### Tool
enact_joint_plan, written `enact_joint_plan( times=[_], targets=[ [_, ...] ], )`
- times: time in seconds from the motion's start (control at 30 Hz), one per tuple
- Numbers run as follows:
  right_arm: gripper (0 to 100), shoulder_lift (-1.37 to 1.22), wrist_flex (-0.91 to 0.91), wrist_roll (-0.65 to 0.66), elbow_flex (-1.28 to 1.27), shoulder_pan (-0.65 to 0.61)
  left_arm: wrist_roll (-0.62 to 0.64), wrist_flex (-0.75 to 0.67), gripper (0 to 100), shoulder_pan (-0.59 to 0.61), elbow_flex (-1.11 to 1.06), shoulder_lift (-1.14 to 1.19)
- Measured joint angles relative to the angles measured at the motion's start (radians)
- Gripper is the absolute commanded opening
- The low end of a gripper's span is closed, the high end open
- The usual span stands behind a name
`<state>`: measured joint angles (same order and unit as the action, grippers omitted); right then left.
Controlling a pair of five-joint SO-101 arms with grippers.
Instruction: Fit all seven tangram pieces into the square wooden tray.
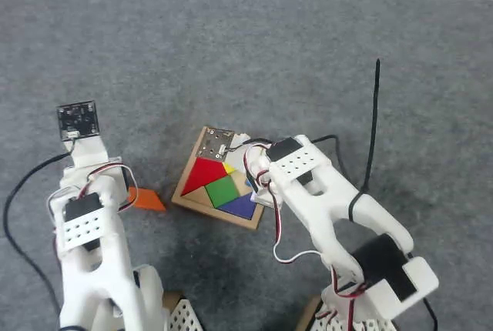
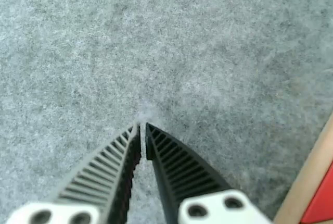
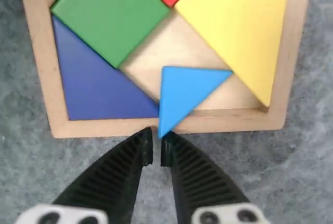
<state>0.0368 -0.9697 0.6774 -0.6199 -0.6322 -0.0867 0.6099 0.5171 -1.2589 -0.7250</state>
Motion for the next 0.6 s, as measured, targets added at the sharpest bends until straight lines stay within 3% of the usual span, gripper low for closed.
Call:
enact_joint_plan(
  times=[0.23, 0.6],
  targets=[
    [3.7, 0.000, 0.000, -0.029, 0.000, -0.094, 0.000, 0.000, 2, 0.000, 0.000, 0.000],
    [3.6, 0.000, 0.020, -0.072, 0.002, -0.118, 0.000, 0.000, 2, 0.000, 0.000, 0.000]
  ],
)
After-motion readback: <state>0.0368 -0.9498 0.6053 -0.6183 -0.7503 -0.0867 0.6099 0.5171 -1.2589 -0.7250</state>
